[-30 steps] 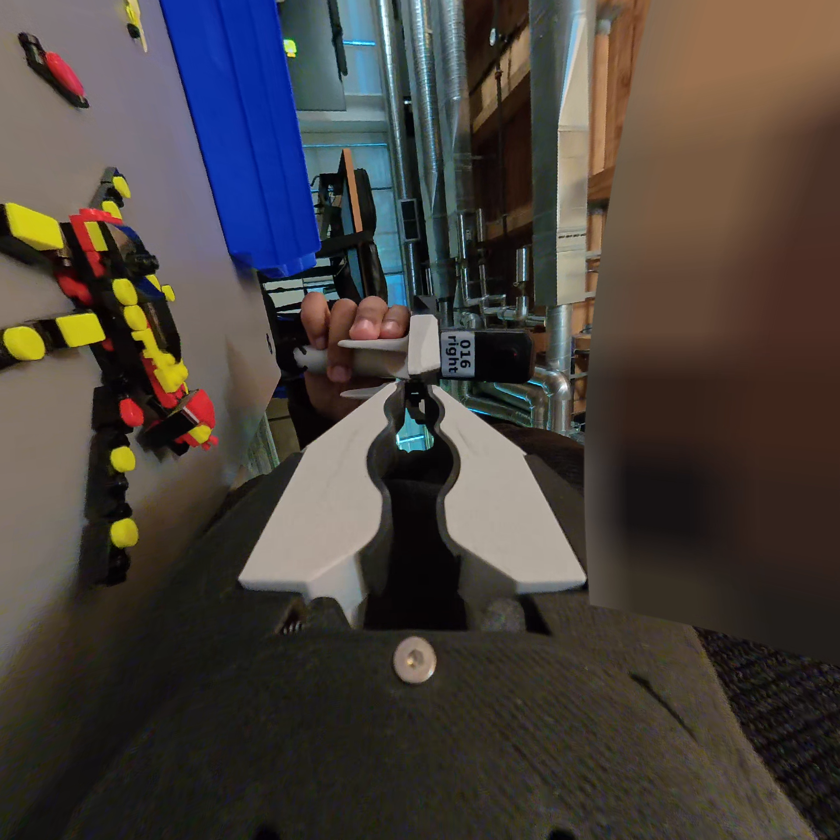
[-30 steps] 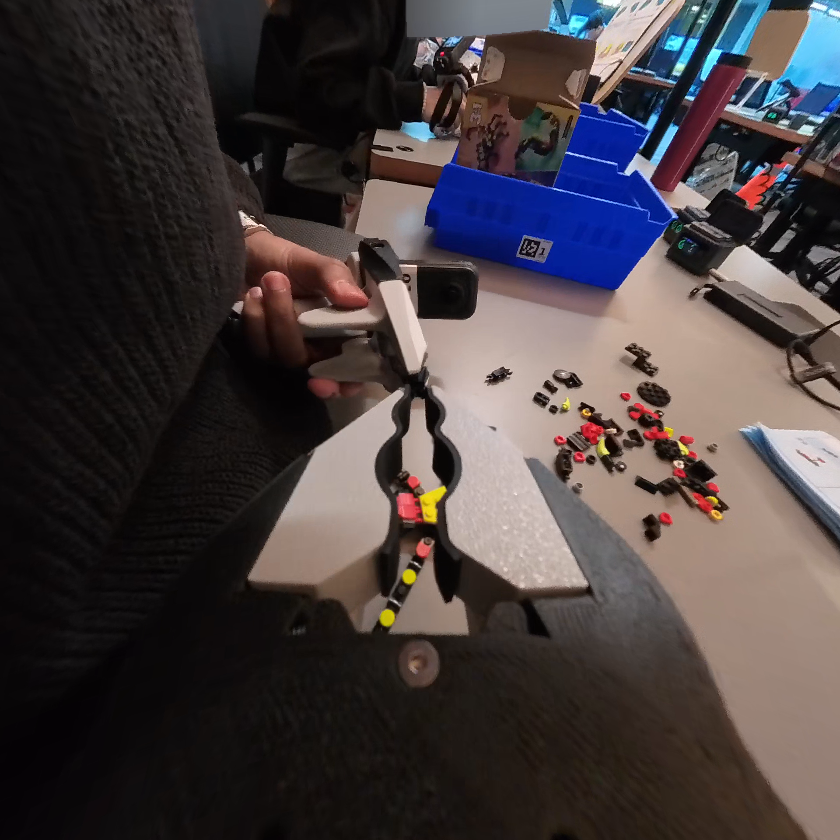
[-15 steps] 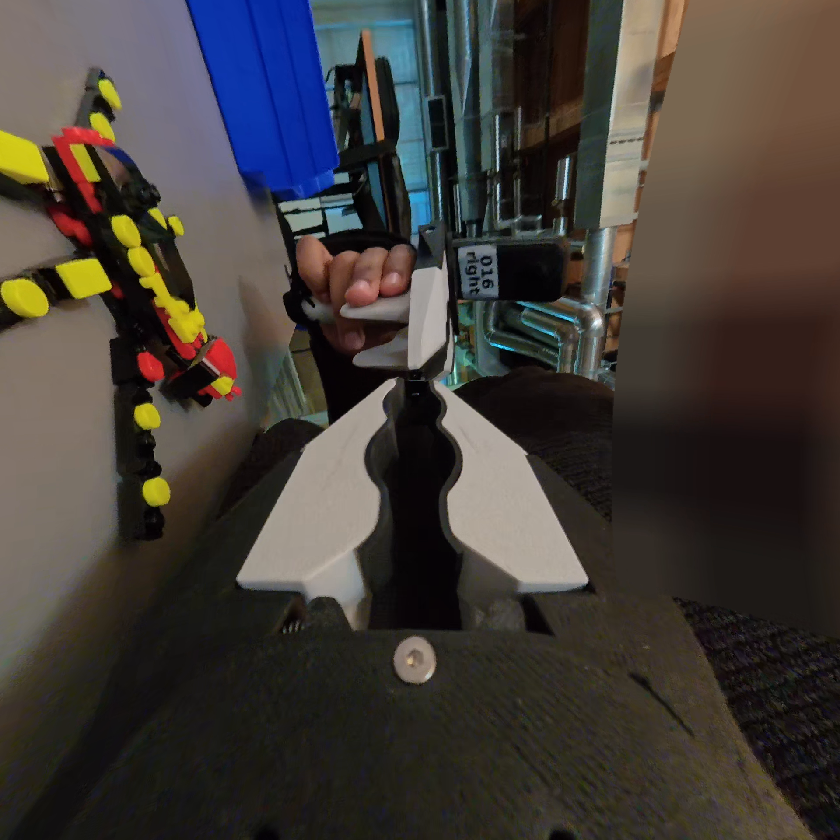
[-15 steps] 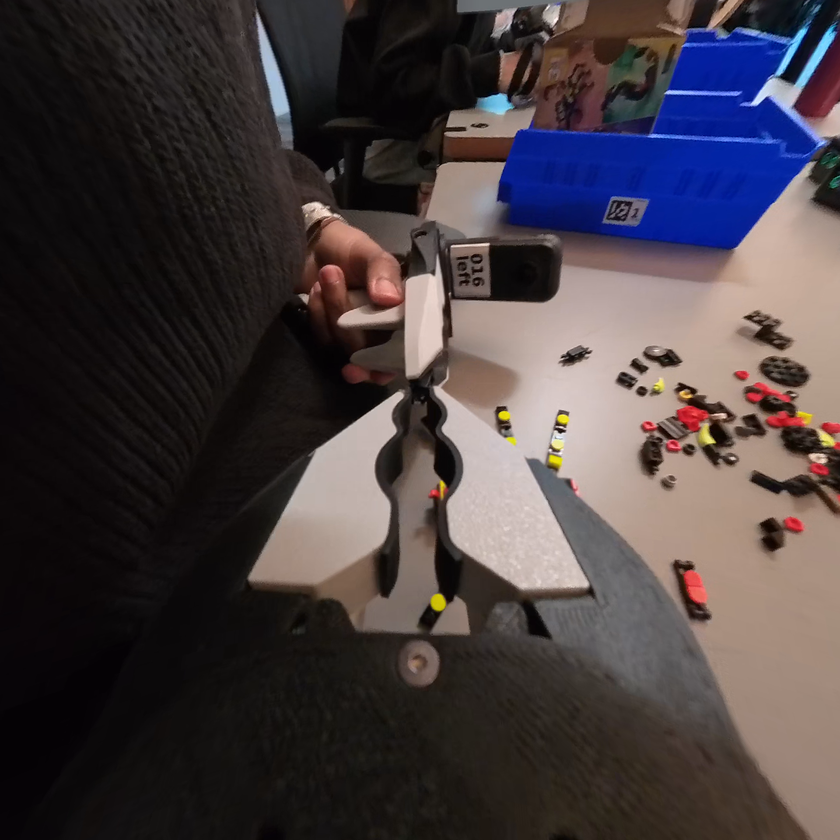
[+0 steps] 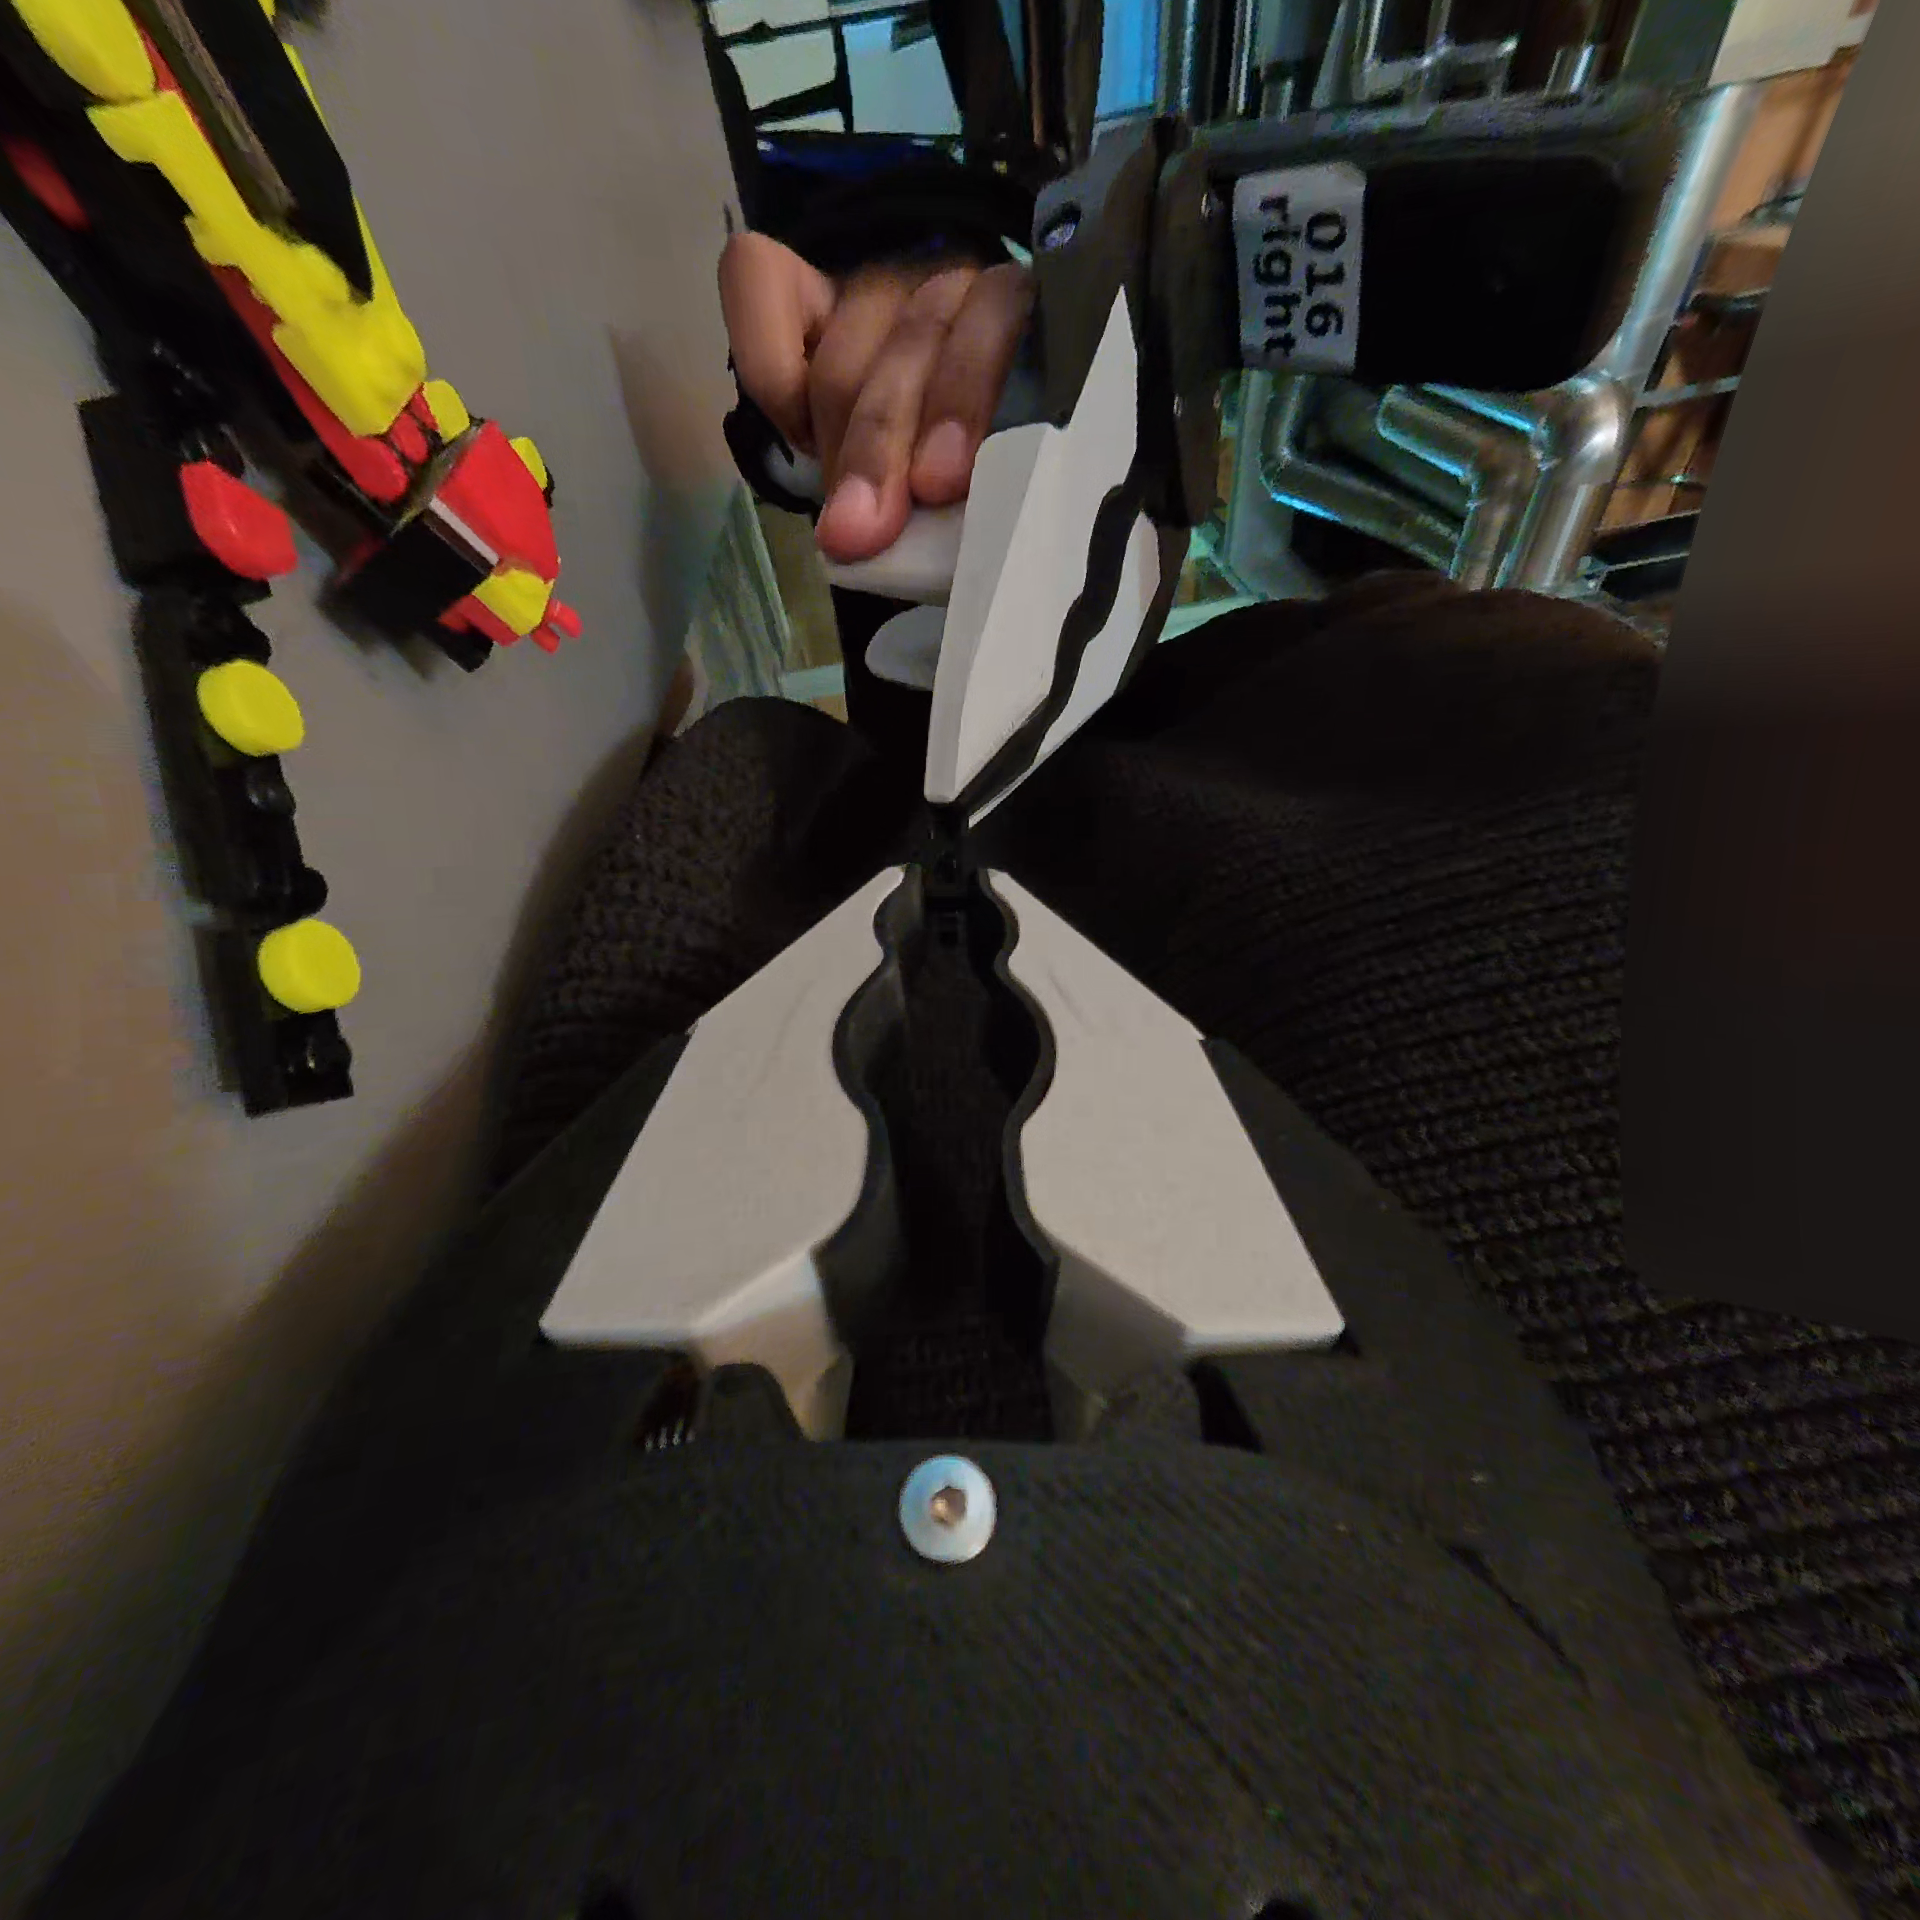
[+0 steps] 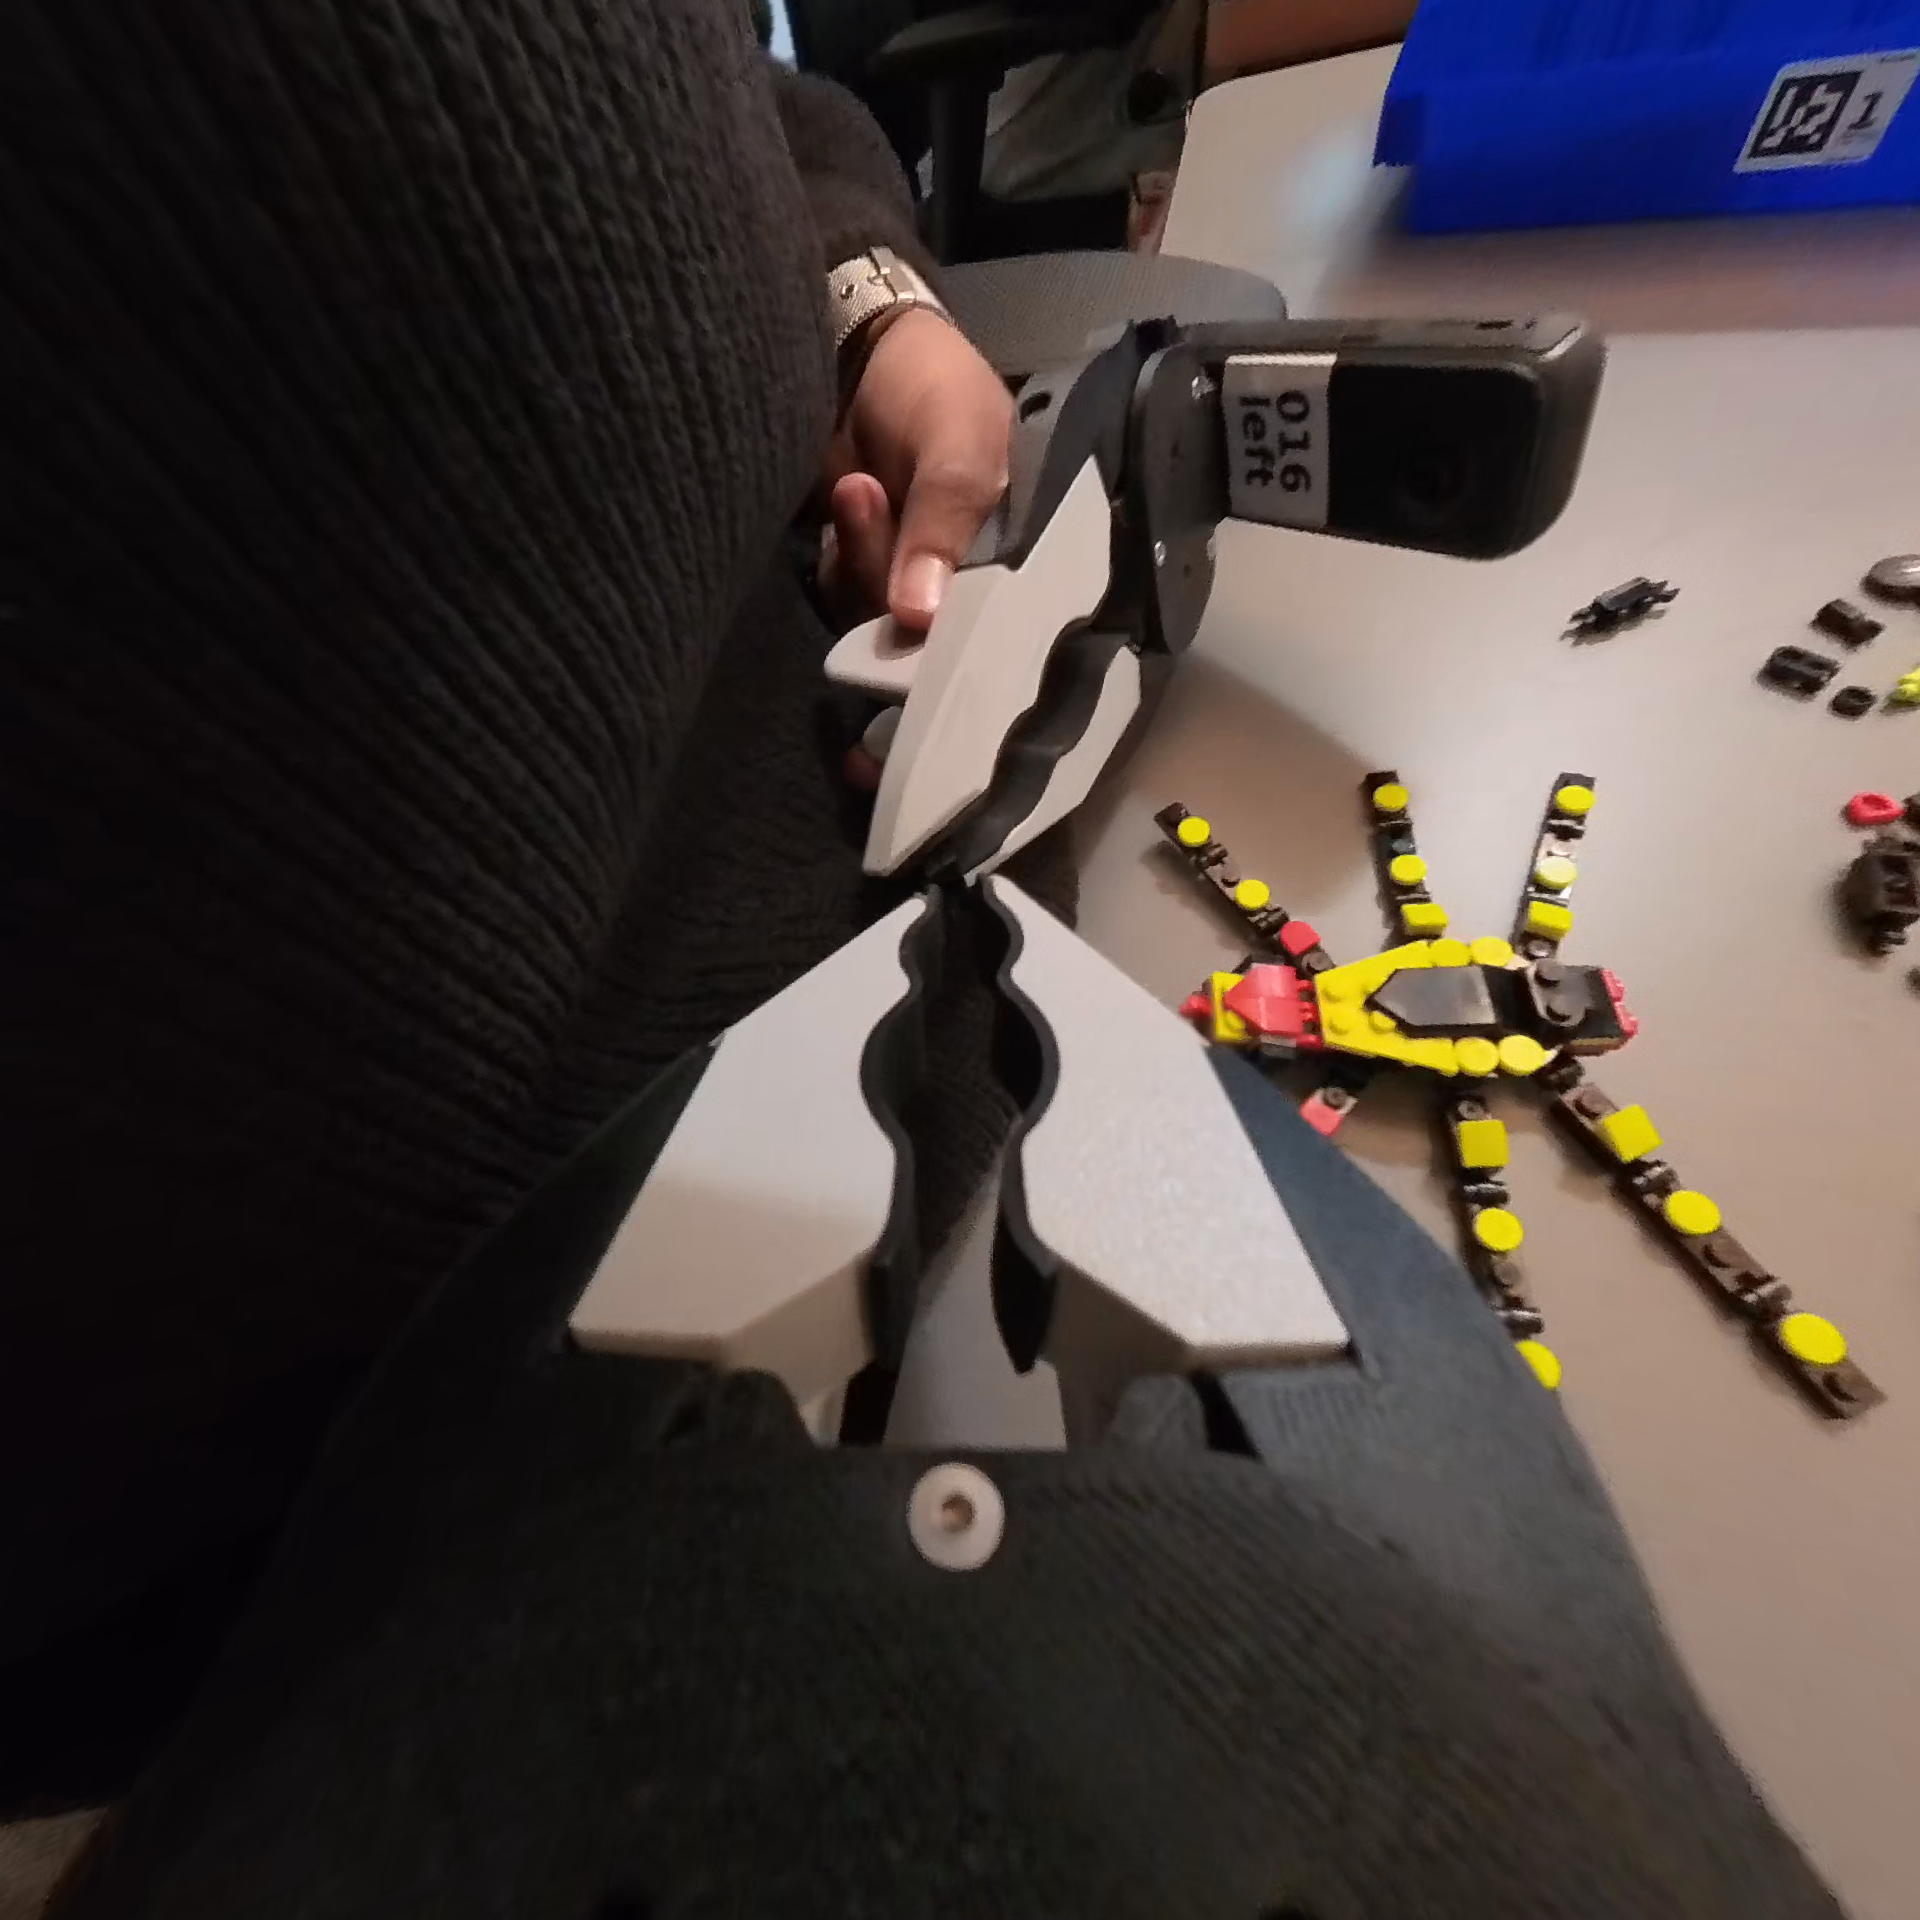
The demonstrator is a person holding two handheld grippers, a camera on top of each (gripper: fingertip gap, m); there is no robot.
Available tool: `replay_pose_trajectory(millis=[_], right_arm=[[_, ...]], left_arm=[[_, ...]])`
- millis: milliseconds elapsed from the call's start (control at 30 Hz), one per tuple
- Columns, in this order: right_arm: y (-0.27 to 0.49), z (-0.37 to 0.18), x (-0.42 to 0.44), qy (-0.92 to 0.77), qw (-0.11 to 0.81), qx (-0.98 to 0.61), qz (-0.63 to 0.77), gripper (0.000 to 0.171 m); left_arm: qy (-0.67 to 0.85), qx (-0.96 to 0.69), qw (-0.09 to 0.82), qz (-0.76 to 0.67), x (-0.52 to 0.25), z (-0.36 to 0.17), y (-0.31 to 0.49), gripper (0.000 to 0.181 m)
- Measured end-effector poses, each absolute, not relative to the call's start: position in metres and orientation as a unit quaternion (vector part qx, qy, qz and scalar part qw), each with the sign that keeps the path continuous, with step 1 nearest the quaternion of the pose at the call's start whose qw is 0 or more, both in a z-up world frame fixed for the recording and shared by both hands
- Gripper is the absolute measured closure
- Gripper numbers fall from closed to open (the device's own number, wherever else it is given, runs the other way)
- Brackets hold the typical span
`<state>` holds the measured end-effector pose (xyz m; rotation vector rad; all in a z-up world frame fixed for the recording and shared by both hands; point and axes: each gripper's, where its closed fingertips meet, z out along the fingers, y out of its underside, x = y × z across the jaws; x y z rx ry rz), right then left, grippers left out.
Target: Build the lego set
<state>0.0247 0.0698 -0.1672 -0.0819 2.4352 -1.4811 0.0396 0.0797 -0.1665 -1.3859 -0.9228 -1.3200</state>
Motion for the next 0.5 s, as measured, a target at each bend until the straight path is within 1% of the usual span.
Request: replay_pose_trajectory(millis=[67, 167, 233, 300, 400, 500], right_arm=[[0.070, -0.170, 0.026, 0.850, 0.149, -0.028, -0.505, 0.168], [0.068, -0.174, 0.022, 0.857, 0.130, -0.024, -0.498, 0.169], [0.062, -0.180, 0.008, 0.871, 0.066, -0.018, -0.487, 0.171], [0.059, -0.174, 0.014, 0.863, 0.086, -0.034, -0.496, 0.171], [0.072, -0.177, -0.007, 0.863, 0.064, 0.012, -0.501, 0.171], [0.075, -0.159, -0.015, 0.831, 0.090, 0.048, -0.547, 0.171]], left_arm=[[-0.377, -0.584, 0.479, -0.536, 0.042, -0.170, 0.081, 0.173], [-0.374, -0.597, 0.473, -0.529, 0.043, -0.172, 0.081, 0.173], [-0.328, -0.626, 0.461, -0.537, 0.061, -0.168, 0.088, 0.173], [-0.316, -0.658, 0.468, -0.499, 0.061, -0.169, 0.093, 0.173], [-0.354, -0.594, 0.490, -0.531, 0.047, -0.163, 0.084, 0.174], [-0.364, -0.576, 0.506, -0.529, 0.039, -0.160, 0.081, 0.174]])
